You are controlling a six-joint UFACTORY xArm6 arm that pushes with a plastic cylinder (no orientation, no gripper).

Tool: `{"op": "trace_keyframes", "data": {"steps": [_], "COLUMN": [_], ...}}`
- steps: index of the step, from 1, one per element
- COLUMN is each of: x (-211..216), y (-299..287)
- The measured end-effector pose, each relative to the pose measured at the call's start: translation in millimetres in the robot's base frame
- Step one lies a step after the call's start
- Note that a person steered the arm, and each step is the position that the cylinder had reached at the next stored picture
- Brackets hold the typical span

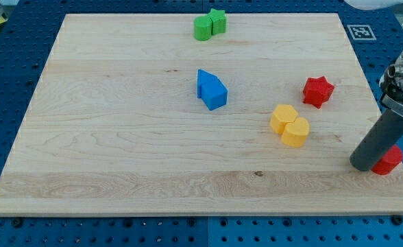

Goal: Move the red circle down a bit

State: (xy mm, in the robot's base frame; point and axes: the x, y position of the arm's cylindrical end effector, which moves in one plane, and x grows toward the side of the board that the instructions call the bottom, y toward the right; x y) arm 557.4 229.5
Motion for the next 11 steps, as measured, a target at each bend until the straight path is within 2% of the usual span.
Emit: {"op": "trace_keyframes", "data": {"steps": [3, 6, 7, 9, 10, 11], "x": [-38, -58, -53, 24, 26, -16], "y": [-19, 13, 39, 59, 59, 59]}}
